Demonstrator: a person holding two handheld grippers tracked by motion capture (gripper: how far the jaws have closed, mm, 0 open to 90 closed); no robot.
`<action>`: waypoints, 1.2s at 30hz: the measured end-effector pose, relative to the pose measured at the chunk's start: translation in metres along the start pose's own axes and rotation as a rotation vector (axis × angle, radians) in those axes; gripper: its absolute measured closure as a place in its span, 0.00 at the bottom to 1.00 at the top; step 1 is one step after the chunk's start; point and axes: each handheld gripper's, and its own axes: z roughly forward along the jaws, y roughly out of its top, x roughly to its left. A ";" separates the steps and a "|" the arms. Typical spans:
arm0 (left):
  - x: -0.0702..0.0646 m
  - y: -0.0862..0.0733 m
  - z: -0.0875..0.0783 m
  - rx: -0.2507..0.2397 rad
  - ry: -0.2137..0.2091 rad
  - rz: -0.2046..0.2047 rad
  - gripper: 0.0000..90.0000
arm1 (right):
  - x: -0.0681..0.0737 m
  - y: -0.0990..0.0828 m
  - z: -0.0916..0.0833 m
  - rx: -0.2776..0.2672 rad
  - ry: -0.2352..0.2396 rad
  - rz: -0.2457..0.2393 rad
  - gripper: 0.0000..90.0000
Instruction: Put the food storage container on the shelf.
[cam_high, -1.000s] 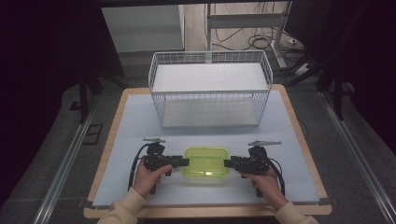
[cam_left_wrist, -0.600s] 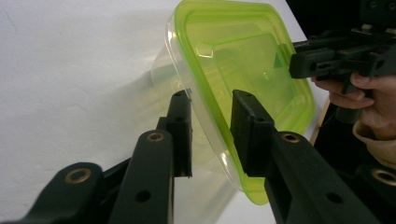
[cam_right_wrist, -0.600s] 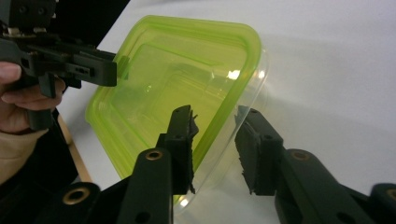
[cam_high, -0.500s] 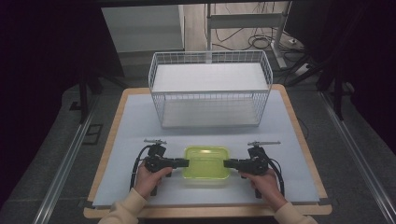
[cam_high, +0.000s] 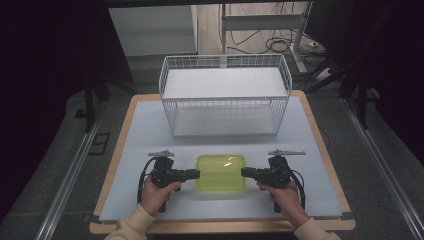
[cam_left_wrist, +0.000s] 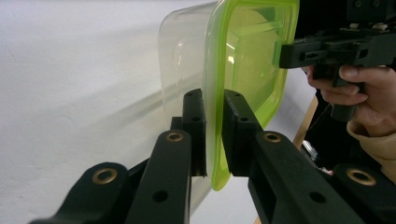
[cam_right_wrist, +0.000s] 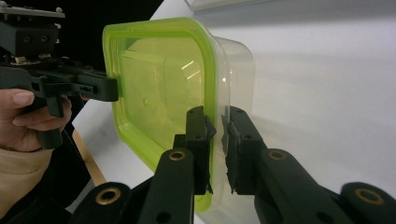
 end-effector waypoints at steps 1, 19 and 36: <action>0.000 0.000 0.000 -0.001 -0.002 0.000 0.90 | 0.001 0.001 -0.001 -0.005 0.000 -0.006 0.90; -0.010 0.009 -0.006 -0.022 0.002 0.059 0.89 | 0.014 0.011 -0.014 -0.046 -0.013 -0.093 0.90; -0.022 0.032 -0.019 -0.062 0.005 0.104 0.89 | 0.030 0.036 -0.028 -0.076 -0.020 -0.139 0.90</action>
